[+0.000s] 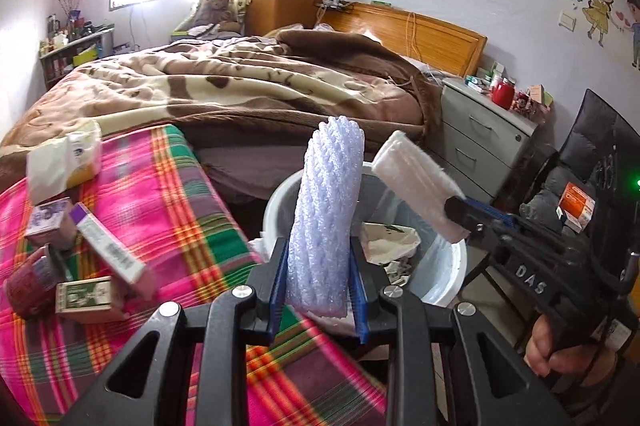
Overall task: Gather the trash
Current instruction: 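Carry the foam net and cloth roll over the bin while opening both tools to release them, then move both open tools back over the items on the bed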
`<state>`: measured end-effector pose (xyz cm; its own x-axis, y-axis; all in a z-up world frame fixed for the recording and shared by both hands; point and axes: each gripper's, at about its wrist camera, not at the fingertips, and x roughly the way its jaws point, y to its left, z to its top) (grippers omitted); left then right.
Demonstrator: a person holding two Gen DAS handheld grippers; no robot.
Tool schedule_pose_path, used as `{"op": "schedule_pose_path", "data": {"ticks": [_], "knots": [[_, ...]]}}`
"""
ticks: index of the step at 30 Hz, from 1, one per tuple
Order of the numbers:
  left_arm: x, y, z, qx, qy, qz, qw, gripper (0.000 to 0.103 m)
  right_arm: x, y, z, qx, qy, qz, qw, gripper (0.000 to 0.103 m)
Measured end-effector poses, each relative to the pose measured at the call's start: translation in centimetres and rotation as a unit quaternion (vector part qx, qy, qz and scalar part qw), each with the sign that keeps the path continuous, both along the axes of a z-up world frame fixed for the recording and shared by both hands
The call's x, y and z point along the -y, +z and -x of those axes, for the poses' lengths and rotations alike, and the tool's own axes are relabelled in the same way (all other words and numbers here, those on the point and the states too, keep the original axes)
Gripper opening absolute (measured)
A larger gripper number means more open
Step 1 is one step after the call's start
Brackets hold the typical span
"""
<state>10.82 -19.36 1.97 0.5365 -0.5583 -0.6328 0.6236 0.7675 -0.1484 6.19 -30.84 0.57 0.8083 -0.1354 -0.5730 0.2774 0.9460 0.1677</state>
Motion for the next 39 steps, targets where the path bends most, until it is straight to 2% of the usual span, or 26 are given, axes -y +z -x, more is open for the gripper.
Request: {"op": "schedule_pose_path", "data": {"ticks": [18,20,22,24,28,30,32,39], "knots": [[5.1,-2.2,-0.7,-0.032,-0.033,-0.021,0.9987,0.029,2.4,-1.8,-0.5,-0.045,-0.040,-0.005,0.998,0.014],[5.2,-2.3,-0.8,-0.036,-0.033,-0.024,0.9985,0.034,2.5,-1.8,-0.6,-0.047,-0.041,0.000,0.998,0.014],[5.2,-2.5,-0.9,-0.041,-0.032,-0.024,0.9983,0.057,2.6,-1.9,-0.5,-0.049,-0.045,-0.002,0.998,0.014],[4.9,-2.4,-0.8,-0.037,-0.032,-0.019,0.9986,0.059,2.7,-2.1,-0.6,-0.055,-0.049,-0.002,0.997,0.015],[4.4,-2.2,-1.0,-0.037,-0.024,-0.018,0.9988,0.062,2.6,-2.2,-0.9,-0.061,-0.045,-0.004,0.997,0.020],[4.0,-2.1,-0.9,-0.035,-0.021,-0.016,0.9990,0.065,2.3,-2.0,-0.9,-0.059,-0.042,-0.001,0.997,0.028],[3.5,-1.9,-0.9,-0.032,-0.015,-0.013,0.9993,0.066,2.0,-1.8,-0.8,-0.055,-0.038,0.003,0.998,0.044],[1.7,-1.1,-0.7,-0.023,-0.002,-0.002,0.9997,0.067,1.1,-0.8,-0.7,-0.040,-0.026,0.007,0.999,0.045]]}}
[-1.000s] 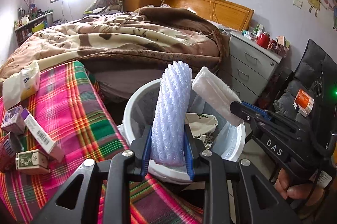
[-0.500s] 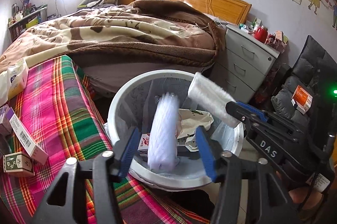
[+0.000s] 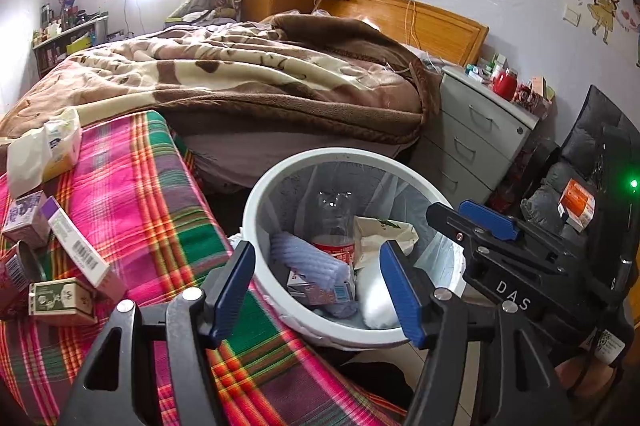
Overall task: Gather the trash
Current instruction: 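Move both open tools back over the items on the bed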
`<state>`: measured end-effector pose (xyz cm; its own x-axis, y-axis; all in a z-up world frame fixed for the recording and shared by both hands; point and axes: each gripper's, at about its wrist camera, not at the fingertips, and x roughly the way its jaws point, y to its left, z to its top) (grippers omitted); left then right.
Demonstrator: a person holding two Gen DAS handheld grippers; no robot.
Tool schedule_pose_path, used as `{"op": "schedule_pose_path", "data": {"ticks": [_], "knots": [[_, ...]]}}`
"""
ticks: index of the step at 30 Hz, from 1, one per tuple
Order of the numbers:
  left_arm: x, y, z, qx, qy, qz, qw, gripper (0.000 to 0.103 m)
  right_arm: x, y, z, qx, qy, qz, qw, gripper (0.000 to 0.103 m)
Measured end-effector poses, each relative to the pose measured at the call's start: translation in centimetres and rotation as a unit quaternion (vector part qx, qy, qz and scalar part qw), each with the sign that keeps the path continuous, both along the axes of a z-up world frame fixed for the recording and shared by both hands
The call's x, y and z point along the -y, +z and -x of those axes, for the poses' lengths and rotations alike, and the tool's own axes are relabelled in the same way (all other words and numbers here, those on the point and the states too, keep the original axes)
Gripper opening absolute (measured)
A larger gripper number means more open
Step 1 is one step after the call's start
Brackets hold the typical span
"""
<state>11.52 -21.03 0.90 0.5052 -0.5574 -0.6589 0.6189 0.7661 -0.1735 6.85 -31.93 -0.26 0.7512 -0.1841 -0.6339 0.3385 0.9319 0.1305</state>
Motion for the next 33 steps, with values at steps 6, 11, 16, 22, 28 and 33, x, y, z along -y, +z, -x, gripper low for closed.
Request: {"op": "schedule_pose_path", "data": {"ticks": [6,11,16,22,28,33], "knots": [[-1.8,0.7,0.2,0.012,0.017,0.007,0.9998,0.069,-1.4,0.5,0.0,0.010,0.015,0.004,1.000,0.045],[-3.6,1.1,0.5,0.022,0.030,0.009,0.9993,0.070,-2.5,0.9,0.0,0.015,0.027,0.005,1.000,0.045],[-5.9,1.3,0.5,0.028,0.047,0.014,0.9984,0.071,-4.1,1.2,-0.2,0.022,0.050,0.009,0.998,0.045],[-9.5,1.4,0.0,0.035,0.083,0.015,0.9958,0.072,-6.2,1.2,-0.7,0.025,0.077,0.005,0.997,0.045],[-13.5,1.4,-1.2,0.038,0.125,0.014,0.9913,0.073,-8.3,1.1,-1.4,0.025,0.102,0.003,0.994,0.053],[-16.5,1.2,-2.1,0.033,0.154,0.015,0.9874,0.073,-10.3,1.0,-2.5,0.022,0.126,0.004,0.992,0.053]]}}
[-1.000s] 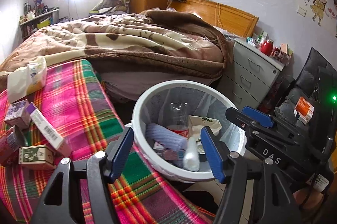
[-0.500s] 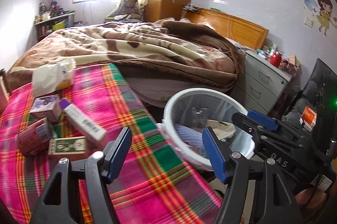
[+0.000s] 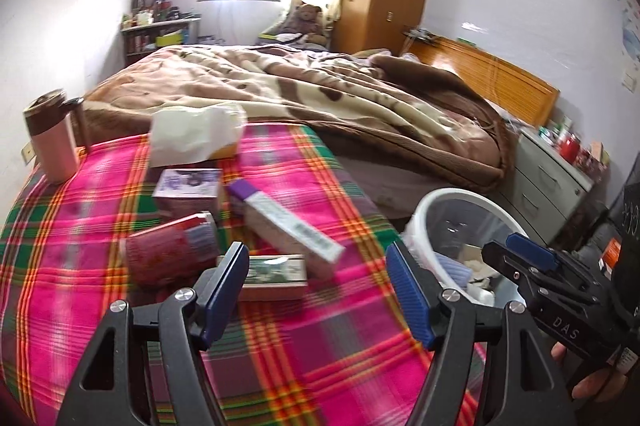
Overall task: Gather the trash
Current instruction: 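Move both open tools back over the items on the bed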
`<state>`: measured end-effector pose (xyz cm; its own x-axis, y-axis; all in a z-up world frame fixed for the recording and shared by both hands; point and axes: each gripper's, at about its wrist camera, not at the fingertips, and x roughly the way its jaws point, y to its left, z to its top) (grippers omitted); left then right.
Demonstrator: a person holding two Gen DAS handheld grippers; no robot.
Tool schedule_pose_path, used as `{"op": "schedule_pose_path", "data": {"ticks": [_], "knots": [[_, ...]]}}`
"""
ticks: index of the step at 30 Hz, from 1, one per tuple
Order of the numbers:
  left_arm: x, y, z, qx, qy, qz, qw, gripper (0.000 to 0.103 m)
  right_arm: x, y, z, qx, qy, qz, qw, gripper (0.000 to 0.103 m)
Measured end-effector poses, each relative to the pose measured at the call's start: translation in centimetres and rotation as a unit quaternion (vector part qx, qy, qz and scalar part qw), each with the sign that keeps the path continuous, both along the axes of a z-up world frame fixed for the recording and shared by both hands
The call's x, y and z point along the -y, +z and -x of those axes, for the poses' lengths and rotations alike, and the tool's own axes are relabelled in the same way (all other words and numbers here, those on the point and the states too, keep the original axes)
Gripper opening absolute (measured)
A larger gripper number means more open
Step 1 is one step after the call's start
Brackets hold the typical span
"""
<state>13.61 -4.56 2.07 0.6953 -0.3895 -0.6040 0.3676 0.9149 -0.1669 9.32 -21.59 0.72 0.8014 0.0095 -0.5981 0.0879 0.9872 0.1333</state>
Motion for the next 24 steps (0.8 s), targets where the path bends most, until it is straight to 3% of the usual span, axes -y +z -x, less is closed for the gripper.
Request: {"op": "schedule_pose_path", "data": {"ticks": [14,24], "knots": [[-6.3,-1.9,-3.5,-0.020,0.042,-0.044,0.9980,0.074,-5.1,-0.8,-4.6,-0.027,0.069,0.010,0.997,0.054],[-8.0,-3.5,-6.8,-0.049,0.016,-0.069,0.9963,0.076,-7.1,-2.0,-8.2,-0.054,0.097,0.015,0.994,0.054]]}}
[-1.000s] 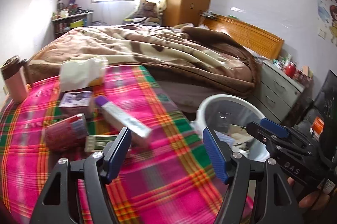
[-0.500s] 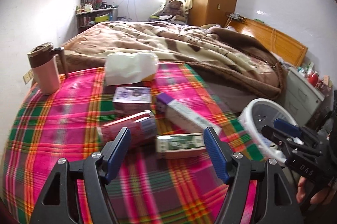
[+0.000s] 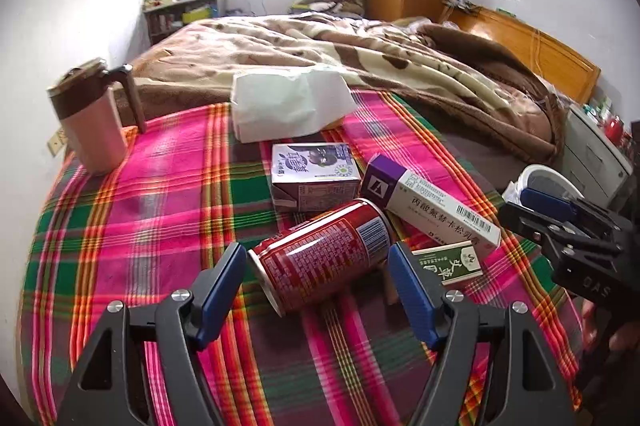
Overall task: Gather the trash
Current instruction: 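Move both open tools back over the items on the bed, then grasp the red can with the left tool while the right tool grasps the white-purple medicine box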
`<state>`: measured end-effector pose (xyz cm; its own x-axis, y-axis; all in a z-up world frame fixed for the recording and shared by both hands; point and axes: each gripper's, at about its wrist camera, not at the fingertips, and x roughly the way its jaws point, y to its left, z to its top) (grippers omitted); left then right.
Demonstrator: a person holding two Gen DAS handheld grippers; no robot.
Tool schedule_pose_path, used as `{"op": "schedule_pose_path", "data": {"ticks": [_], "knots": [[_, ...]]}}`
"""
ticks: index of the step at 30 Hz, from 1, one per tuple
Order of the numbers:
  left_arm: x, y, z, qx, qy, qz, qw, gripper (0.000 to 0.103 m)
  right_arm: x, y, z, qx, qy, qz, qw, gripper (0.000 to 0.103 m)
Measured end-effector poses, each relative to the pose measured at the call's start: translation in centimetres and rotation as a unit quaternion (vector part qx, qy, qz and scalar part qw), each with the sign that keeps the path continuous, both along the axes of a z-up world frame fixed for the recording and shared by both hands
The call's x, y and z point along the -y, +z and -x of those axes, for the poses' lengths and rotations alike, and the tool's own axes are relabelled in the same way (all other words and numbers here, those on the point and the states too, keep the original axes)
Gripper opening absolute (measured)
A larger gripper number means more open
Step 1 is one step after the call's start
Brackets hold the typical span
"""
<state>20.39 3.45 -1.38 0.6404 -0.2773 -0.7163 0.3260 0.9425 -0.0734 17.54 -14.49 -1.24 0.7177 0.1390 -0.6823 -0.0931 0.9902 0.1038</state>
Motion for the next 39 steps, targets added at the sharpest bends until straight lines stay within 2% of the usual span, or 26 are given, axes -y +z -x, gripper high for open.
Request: {"op": "schedule_pose_path", "data": {"ticks": [4,11,21,29,32,35,37,39], "knots": [[0.5,-0.4,-1.0,-0.001,-0.013,-0.026,0.9996,0.076,-0.3,-0.5,-1.0,-0.015,0.005,-0.003,1.000,0.054],[1.1,-1.4,-2.7,-0.025,-0.039,-0.032,0.9984,0.078,-1.2,-1.3,-2.4,-0.036,0.022,-0.003,0.999,0.054],[1.0,-2.5,-3.9,-0.038,-0.027,-0.032,0.9984,0.078,-1.7,-2.2,-3.8,-0.055,0.028,0.011,0.998,0.054],[1.5,-3.2,-5.0,-0.050,-0.023,-0.027,0.9981,0.078,-0.8,-2.1,-3.9,-0.050,0.002,0.007,0.999,0.053],[1.3,-3.4,-5.0,-0.055,-0.018,-0.025,0.9980,0.078,-1.0,-2.2,-4.0,-0.050,0.015,0.003,0.999,0.043],[0.9,-3.4,-4.9,-0.058,-0.009,-0.018,0.9981,0.076,-1.8,-2.5,-4.2,-0.055,0.032,0.014,0.998,0.038],[0.5,-3.5,-4.9,-0.062,-0.008,-0.011,0.9980,0.070,-2.0,-2.6,-4.3,-0.059,0.037,0.010,0.998,0.033],[0.3,-3.5,-4.8,-0.062,-0.001,-0.010,0.9980,0.069,-1.8,-2.6,-4.3,-0.060,0.038,0.004,0.997,0.028]]}}
